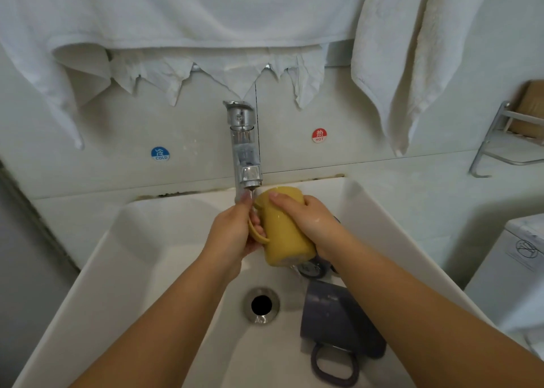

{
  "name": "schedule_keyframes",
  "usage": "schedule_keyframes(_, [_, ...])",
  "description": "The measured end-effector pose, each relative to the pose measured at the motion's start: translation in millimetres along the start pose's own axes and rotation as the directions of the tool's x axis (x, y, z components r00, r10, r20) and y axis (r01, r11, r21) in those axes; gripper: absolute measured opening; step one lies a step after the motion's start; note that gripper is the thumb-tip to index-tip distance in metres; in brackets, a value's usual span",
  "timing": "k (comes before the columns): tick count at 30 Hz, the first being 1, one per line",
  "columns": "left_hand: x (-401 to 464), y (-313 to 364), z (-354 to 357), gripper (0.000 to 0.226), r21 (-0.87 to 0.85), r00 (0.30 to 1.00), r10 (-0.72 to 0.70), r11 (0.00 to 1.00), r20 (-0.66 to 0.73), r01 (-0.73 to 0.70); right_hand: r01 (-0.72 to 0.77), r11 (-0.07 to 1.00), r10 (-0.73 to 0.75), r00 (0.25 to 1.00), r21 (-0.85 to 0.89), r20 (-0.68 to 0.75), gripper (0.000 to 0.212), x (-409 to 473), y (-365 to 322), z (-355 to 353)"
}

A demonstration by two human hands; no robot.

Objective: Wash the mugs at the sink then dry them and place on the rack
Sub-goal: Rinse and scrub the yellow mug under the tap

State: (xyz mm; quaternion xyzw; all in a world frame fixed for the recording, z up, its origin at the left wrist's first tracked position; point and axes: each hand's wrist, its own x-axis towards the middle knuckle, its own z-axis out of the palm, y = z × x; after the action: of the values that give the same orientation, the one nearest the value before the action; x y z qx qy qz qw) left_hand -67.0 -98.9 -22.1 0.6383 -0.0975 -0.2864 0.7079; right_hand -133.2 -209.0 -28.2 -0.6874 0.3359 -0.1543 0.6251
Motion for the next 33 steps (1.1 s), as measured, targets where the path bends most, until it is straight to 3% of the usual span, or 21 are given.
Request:
schedule_keyframes(2, [2,2,0,0.037,-0.231,0.987,-0.098,0.965,0.127,0.125,0.058,0.998,-0.061,0.996,-0.037,-0.062,0.075,2,0,-4])
schedule_keyframes(4, [4,6,-1,0.031,-0.327,0.972,-0.136,0.925,0.190,0.193,0.098,0.994,-0.102,0.991,-0.048,-0.092,0.070,4,0,-7])
schedule_keyframes(8, [8,12,2,0.043,-0.215,0.959,-0.200,0.946,0.201,0.242,0.211,0.976,-0.214,0.975,-0.062,-0.060,0.057,-1,-2,-10])
schedule_keyframes(12, [12,11,2,0.047,-0.162,0.949,-0.276,0.940,0.152,0.300,0.324,0.933,-0.335,0.941,-0.159,-0.045,0.061,-6,-2,-7])
schedule_keyframes(17, [13,8,0,0.033,-0.145,0.991,-0.110,0.982,0.080,0.121,0.329,0.921,-0.359,0.925,-0.207,-0.127,0.070,-9,-5,-2])
schedule_keyframes(20, [12,8,3,0.027,-0.036,0.998,-0.061,0.997,0.034,0.062,0.304,0.916,-0.347,0.928,-0.261,-0.138,0.074,-12,-4,1])
schedule_keyframes(28, [15,7,8,0.029,0.120,0.994,0.073,0.991,-0.080,-0.063,0.293,0.931,-0.331,0.929,-0.216,-0.167,0.073,-13,-2,9])
schedule_keyframes(30, [16,5,5,0.029,0.074,0.996,0.065,0.995,-0.055,-0.061,0.278,0.947,-0.303,0.940,-0.162,-0.159,0.070,-13,-3,11])
schedule_keyframes(33, [17,5,-1,0.032,-0.172,0.988,-0.012,0.984,0.152,0.038,0.233,0.971,-0.238,0.954,-0.049,-0.183,0.069,-8,-4,6])
